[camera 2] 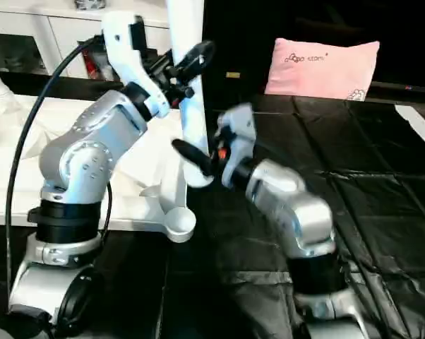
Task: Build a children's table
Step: Pick table leg
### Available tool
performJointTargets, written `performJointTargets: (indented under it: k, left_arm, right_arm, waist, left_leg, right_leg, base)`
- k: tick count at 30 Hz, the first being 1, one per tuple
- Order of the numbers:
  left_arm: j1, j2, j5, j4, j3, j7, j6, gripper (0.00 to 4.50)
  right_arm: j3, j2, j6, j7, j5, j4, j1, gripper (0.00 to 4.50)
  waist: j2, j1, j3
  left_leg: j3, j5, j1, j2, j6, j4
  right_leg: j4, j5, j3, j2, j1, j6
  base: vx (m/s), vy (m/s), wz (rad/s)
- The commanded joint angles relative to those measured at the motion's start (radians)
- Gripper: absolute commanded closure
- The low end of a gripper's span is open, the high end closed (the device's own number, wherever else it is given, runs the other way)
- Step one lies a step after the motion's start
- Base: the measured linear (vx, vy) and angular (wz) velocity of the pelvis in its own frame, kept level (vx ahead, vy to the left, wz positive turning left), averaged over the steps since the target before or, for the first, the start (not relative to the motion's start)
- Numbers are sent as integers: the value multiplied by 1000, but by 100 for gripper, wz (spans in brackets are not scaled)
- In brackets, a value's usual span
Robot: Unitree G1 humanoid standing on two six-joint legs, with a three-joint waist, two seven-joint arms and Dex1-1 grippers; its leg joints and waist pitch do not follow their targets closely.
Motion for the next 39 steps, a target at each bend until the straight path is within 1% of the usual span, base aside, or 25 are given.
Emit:
performJointTargets:
  k: [1,2,3,4,5,6,7,8,9,12,13,15,19,21,22,23,24,25,29,31,35,36,39]
  left_arm:
    - [-46,29,-43,20,59,-28,20,271]
    - [-46,29,-43,20,59,-28,20,271]
    - [-51,45,-49,30,63,-46,25,271]
    - [-54,55,-53,37,65,-58,27,271]
    - [-60,71,-55,47,66,-76,30,271]
    - [-64,78,-56,52,65,-86,32,271]
    - [-71,90,-59,59,63,-106,36,271]
    - [-77,100,-63,60,58,-128,40,271]
    - [-77,100,-63,60,58,-128,40,271]
    - [-92,117,-95,54,45,-187,61,271]
    - [-95,118,-104,53,44,-198,67,271]
    - [-107,125,-146,41,39,-253,94,271]
    - [-117,144,-159,33,17,-318,110,271]
    - [-122,159,-165,30,-3,-366,125,271]
    - [-123,161,-168,27,-7,-377,129,271]
    - [-123,163,-169,26,-9,-382,129,271]
    - [-123,165,-170,25,-12,-388,130,271]
    - [-124,167,-170,24,-16,-396,130,271]
    - [-128,173,-187,15,-30,-431,140,271]
    - [-129,175,-198,4,-39,-452,149,271]
    - [-126,177,-205,-9,-48,-468,154,271]
    - [-120,181,-209,-29,-62,-489,165,271]
    - [-116,183,-215,-47,-71,-511,173,271]
  right_arm:
    - [-60,-30,58,25,60,-8,1,133]
    - [-60,-30,58,25,60,-8,1,113]
    - [-70,-36,68,31,74,-11,2,113]
    - [-76,-39,76,35,83,-13,3,105]
    - [-77,-47,77,42,88,-15,3,99]
    - [-73,-53,77,51,88,-16,3,93]
    - [-67,-63,84,70,94,-18,3,78]
    - [-59,-73,90,83,93,-21,3,78]
    - [-59,-73,90,83,93,-21,3,67]
    - [-56,-90,130,99,111,-21,-3,40]
    - [-57,-93,137,104,118,-20,-5,36]
    - [-53,-114,154,142,138,-12,-16,34]
    - [-43,-143,174,194,154,-5,-26,34]
    - [-29,-171,187,245,160,-4,-33,34]
    - [-26,-179,191,259,163,-4,-35,34]
    - [-25,-181,194,264,164,-5,-36,34]
    - [-24,-185,199,270,166,-5,-37,34]
    - [-23,-190,206,280,171,-5,-39,34]
    - [-2,-223,220,350,191,-9,-43,34]
    - [15,-240,229,386,196,-14,-42,34]
    - [27,-248,232,401,192,-12,-43,34]
    - [36,-247,235,412,184,2,-48,34]
    - [38,-244,243,424,194,15,-54,34]
  waist:
    - [13,2,-71]
    - [13,1,-72]
    - [11,2,-72]
    - [12,3,-72]
    - [13,3,-72]
    - [15,4,-72]
    - [15,4,-72]
    - [13,4,-72]
    - [15,6,-72]
    - [15,7,-71]
    - [14,8,-71]
    - [13,11,-70]
    - [12,11,-70]
    - [15,13,-70]
    - [13,13,-71]
    - [13,12,-70]
    - [13,13,-71]
    - [11,12,-70]
    - [8,15,-70]
    - [8,15,-70]
    - [7,17,-70]
    - [6,17,-70]
    - [7,16,-69]
  left_leg:
    - [-16,-147,35,37,-49,-65]
    - [-15,-142,36,36,-47,-65]
    - [-15,-134,35,36,-43,-64]
    - [-14,-131,36,35,-41,-64]
    - [-15,-127,35,36,-41,-64]
    - [-14,-124,35,37,-44,-64]
    - [-14,-128,37,37,-47,-64]
    - [-13,-133,37,36,-47,-64]
    - [-13,-135,38,37,-48,-64]
    - [-13,-140,38,38,-53,-66]
    - [-13,-140,37,37,-53,-66]
    - [-12,-142,37,37,-51,-65]
    - [-12,-141,36,37,-48,-65]
    - [-12,-140,36,38,-49,-65]
    - [-12,-140,37,38,-46,-64]
    - [-11,-141,36,38,-46,-65]
    - [-12,-136,36,39,-46,-64]
    - [-12,-134,35,39,-44,-64]
    - [-10,-136,35,38,-35,-63]
    - [-11,-132,35,39,-31,-63]
    - [-10,-130,35,40,-30,-62]
    - [-10,-129,35,40,-31,-62]
    - [-10,-128,35,40,-32,-63]
  right_leg:
    - [-74,84,39,-72,38,-191]
    - [-73,91,39,-71,38,-192]
    - [-73,101,39,-72,39,-194]
    - [-73,100,39,-73,38,-194]
    - [-72,101,39,-73,38,-194]
    - [-72,101,39,-74,38,-195]
    - [-72,97,38,-73,37,-195]
    - [-74,91,38,-73,37,-196]
    - [-74,83,39,-75,37,-197]
    - [-73,72,38,-75,35,-207]
    - [-74,70,39,-76,37,-211]
    - [-74,64,39,-77,37,-215]
    - [-74,60,39,-76,37,-214]
    - [-74,57,39,-77,37,-214]
    - [-74,60,38,-76,38,-215]
    - [-74,59,39,-75,38,-217]
    - [-73,68,38,-76,39,-220]
    - [-73,70,38,-76,39,-222]
    - [-74,58,39,-78,40,-229]
    - [-74,56,38,-77,39,-232]
    - [-73,50,38,-78,39,-237]
    - [-73,47,38,-78,38,-237]
    - [-73,41,38,-77,37,-240]
  base:
    - [0,0,0]
    - [0,0,0]
    - [0,0,0]
    - [0,0,0]
    - [0,0,0]
    - [0,0,0]
    - [0,0,0]
    - [0,0,0]
    - [0,0,0]
    - [0,0,0]
    - [0,0,0]
    - [0,0,0]
    - [0,0,0]
    - [0,0,0]
    - [0,0,0]
    - [0,0,0]
    - [0,0,0]
    - [0,0,0]
    - [0,0,0]
    - [0,0,0]
    - [0,0,0]
    - [0,0,0]
    - [0,0,0]
